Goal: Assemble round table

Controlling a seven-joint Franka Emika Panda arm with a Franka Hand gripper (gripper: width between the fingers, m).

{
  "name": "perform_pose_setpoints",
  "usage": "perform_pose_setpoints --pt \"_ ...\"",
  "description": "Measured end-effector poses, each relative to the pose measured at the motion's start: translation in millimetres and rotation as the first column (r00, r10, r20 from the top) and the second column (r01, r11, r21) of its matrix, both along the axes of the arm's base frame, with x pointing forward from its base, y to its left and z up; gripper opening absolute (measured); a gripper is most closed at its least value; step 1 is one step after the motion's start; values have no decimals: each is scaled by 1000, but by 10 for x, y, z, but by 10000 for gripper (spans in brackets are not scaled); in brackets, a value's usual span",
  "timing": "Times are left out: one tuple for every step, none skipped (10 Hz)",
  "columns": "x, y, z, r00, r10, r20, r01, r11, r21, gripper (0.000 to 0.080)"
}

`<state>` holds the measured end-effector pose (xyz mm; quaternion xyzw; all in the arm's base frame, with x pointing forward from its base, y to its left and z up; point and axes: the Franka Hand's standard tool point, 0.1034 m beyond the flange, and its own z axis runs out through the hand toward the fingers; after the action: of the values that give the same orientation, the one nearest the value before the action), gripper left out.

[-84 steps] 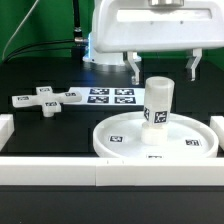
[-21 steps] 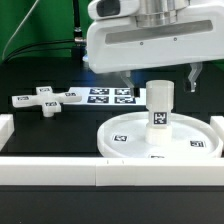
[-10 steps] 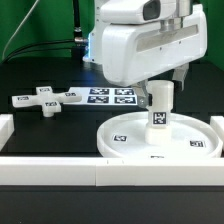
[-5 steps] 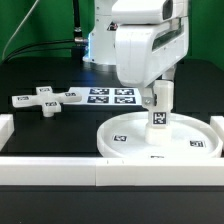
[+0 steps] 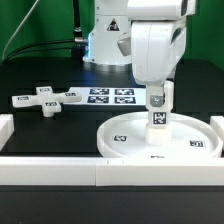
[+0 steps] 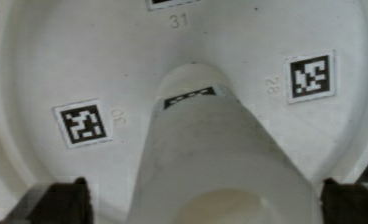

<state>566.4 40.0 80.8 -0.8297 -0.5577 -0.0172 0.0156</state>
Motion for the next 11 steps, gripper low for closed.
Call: perform_pose_setpoints --pt "-3 -1 -5 1000 0 -1 0 1000 0 461" --pt "-4 -2 -5 1000 0 -1 0 1000 0 407" --pt "-3 -2 -5 1000 0 -1 0 1000 0 407" --pt "-4 -1 -5 1000 -8 -2 8 1000 0 407" --pt "-3 -2 -5 999 -37 -3 37 999 1 407" --pt "-3 -3 -5 999 -41 -3 41 999 1 407" --pt "0 -1 -2 992 -126 -8 126 992 4 407" --pt "3 -8 3 970 -241 -16 241 971 3 407" --pt "-5 -8 -1 940 -340 -23 340 940 2 407" --pt "-20 -9 -11 906 -422 -30 422 906 0 407" --pt "-27 -9 -14 839 -543 -40 544 839 2 407"
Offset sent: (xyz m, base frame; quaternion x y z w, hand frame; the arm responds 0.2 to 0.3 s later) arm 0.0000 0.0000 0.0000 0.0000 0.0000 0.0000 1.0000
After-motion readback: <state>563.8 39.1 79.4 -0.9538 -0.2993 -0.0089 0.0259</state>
